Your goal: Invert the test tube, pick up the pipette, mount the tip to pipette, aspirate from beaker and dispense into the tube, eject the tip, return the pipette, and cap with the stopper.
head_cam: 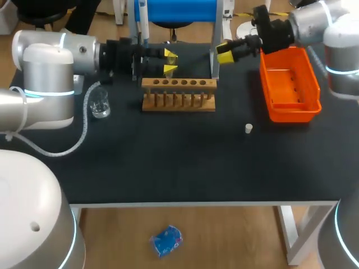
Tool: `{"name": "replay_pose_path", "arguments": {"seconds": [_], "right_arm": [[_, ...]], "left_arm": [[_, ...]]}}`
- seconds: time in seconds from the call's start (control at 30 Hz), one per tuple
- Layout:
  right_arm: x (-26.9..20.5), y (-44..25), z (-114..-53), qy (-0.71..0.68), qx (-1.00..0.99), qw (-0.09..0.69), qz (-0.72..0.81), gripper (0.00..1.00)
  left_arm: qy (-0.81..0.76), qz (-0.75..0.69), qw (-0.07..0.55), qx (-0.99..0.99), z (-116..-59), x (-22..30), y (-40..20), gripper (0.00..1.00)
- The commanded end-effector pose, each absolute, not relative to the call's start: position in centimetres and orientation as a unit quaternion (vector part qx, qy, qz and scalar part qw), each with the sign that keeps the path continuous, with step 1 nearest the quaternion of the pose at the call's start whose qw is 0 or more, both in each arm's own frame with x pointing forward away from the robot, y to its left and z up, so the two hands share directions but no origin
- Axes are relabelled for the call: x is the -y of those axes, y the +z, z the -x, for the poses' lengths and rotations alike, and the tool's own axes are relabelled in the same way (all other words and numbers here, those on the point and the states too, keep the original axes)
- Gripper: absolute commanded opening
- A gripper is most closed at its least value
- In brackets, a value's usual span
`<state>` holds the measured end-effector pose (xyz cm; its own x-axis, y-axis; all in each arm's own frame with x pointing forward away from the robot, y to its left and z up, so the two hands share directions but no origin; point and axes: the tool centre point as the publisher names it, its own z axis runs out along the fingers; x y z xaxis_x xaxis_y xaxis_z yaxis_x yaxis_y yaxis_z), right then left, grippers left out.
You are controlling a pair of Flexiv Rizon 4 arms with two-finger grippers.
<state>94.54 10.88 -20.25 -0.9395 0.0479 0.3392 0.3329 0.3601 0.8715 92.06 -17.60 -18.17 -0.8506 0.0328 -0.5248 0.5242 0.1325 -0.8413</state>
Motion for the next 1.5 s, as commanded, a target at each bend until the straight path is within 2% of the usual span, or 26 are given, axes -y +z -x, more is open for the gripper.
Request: {"name": "replay_pose_path", "arguments": {"seconds": [0.03, 0.6, 0.9, 1.5], "right_arm": [[-8.5, -21.5, -93.3, -0.38, 0.922, -0.067, -0.007, 1.0], [-8.0, -22.1, -93.6, -0.392, 0.917, -0.069, -0.001, 1.0], [-6.7, -24.5, -94.2, -0.421, 0.906, -0.038, -0.009, 1.0], [-7.8, -29.9, -95.6, -0.407, 0.91, -0.068, -0.044, 1.0]], "left_arm": [[-0.624, -0.069, 0.101, -0.772, -92.4, 18.6, -18.3, 0.0], [-0.619, -0.08, 0.111, -0.774, -93.1, 18.5, -18.7, 0.0], [-0.654, -0.08, 0.084, -0.747, -95.2, 19.7, -18.6, 0.0], [-0.676, -0.078, 0.06, -0.731, -97.5, 20.6, -18.7, 0.0]]}}
